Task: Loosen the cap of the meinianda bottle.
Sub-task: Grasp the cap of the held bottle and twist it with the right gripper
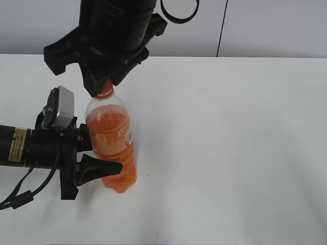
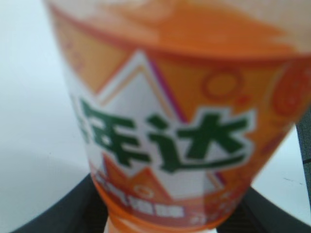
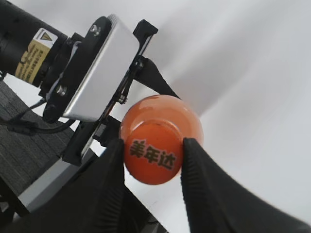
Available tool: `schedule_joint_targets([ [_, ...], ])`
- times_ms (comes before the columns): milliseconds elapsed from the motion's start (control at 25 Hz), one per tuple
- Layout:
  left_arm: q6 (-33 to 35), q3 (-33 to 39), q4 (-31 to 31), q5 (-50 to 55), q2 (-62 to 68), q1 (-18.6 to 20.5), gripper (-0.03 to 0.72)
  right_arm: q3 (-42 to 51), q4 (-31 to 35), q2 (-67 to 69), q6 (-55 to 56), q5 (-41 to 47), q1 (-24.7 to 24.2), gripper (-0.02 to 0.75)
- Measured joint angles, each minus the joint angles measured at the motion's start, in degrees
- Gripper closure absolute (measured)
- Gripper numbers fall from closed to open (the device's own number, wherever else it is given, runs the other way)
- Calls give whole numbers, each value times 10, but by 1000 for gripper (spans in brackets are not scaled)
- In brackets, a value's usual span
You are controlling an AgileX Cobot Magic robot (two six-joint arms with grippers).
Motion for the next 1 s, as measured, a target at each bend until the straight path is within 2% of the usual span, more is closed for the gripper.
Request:
schedule_joint_targets([
  [160, 0, 0, 0, 0, 0, 0, 307, 0, 1, 0, -123, 0, 0, 468],
  [560, 4, 0, 2, 0, 0, 0, 307, -2, 2, 0, -537, 0, 0, 468],
  [800, 4, 0, 2, 0, 0, 0, 307, -2, 1, 0, -628, 0, 0, 468],
  [1000, 4, 0, 2, 1, 0, 0, 307, -2, 0, -3, -650, 0, 0, 468],
])
